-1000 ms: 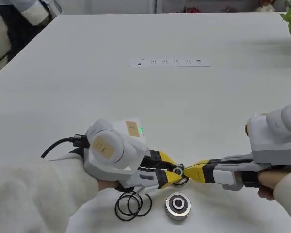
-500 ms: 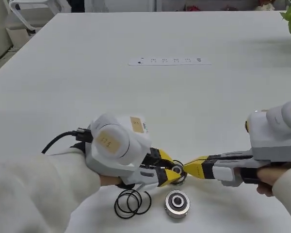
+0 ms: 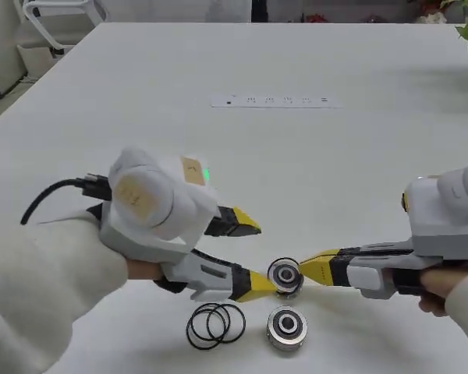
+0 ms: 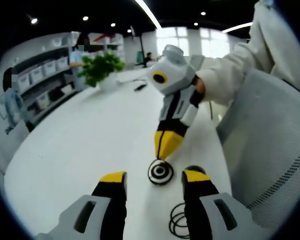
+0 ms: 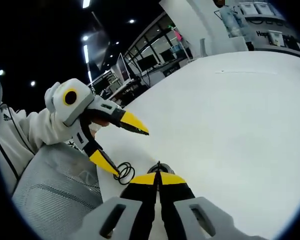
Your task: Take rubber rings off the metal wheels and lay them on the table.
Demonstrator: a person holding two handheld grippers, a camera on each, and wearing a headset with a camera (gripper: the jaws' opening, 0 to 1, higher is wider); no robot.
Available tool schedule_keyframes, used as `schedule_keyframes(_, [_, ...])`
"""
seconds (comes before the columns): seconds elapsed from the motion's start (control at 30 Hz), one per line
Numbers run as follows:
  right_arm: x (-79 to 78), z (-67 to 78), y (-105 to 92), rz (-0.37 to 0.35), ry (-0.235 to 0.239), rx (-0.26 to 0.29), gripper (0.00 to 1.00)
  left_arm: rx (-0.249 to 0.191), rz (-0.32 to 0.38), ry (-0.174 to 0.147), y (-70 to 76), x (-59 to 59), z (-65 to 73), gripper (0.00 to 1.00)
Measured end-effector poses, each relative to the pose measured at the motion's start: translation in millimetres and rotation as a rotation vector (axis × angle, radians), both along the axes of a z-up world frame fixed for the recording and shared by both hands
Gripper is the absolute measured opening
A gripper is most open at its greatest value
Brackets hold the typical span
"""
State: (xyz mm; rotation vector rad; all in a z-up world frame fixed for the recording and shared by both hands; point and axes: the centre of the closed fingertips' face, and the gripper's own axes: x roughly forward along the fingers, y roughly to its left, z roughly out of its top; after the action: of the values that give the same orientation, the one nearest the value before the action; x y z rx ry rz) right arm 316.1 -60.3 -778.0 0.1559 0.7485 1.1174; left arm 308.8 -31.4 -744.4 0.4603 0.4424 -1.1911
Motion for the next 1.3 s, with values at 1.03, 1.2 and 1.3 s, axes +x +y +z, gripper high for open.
schedule_keyframes(1.03, [-9.5, 38.3, 23.4, 0.072, -0.059, 0.028, 0.0, -0.028, 0.179, -0.077, 110.9, -42.2, 66.2, 0.87])
schedule_keyframes(1.2, [-13.4, 41.5, 29.4, 0.096, -0.059, 0.031, 0.0, -0.05, 0.229, -0.064, 127.4, -52.6, 68.1, 0.92])
schedule_keyframes(1.3, [-17.4, 41.6, 34.4, 0.116, -0.054, 0.03, 0.0, -0.06, 0.264, -0.06, 139.4, -59.6, 69.5, 0.95])
